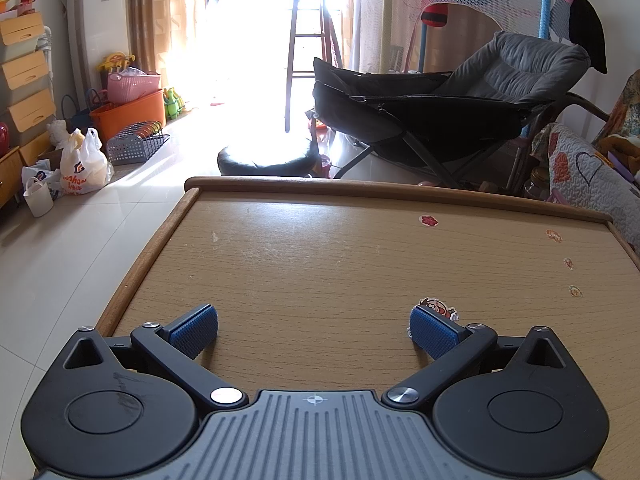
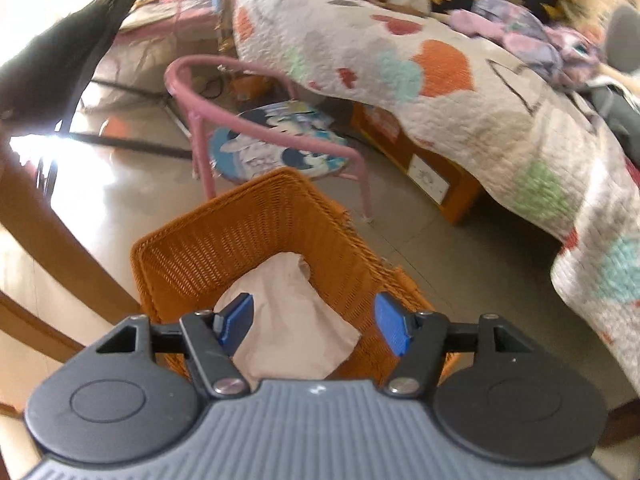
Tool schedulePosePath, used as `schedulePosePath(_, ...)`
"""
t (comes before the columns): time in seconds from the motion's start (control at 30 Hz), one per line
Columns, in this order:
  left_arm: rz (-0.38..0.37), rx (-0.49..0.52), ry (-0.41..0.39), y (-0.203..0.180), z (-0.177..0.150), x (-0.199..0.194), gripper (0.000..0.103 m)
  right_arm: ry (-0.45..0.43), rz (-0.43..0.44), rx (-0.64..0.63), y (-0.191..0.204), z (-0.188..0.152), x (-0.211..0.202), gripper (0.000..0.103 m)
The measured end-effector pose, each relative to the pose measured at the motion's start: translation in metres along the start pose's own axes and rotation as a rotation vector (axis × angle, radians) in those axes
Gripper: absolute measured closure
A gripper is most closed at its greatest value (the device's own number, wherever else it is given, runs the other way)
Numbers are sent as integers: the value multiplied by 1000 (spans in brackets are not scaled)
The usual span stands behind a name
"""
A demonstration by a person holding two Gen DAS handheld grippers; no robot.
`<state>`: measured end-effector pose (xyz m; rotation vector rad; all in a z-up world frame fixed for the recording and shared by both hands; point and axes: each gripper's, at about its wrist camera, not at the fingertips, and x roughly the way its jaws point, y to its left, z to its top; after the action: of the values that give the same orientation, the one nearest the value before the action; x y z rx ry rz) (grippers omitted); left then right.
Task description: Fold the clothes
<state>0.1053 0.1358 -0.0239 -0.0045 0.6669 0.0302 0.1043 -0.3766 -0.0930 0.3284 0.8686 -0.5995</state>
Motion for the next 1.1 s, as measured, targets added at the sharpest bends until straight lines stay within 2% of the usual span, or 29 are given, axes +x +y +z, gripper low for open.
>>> schedulePosePath(0.13, 0, 0, 0, 0, 0, 0, 0, -10, 19, 58, -13, 2, -13, 36)
schedulePosePath(0.47, 0, 0, 0, 0, 0, 0, 0, -58, 50, 45, -15, 0, -39, 36)
schedulePosePath(0.73, 0, 0, 0, 0, 0, 0, 0, -57, 55, 104, -24, 3, -36, 36)
schedulePosePath(1.1, 0, 0, 0, -1, 0, 0, 0, -48, 69, 86, -13, 1, -23, 36)
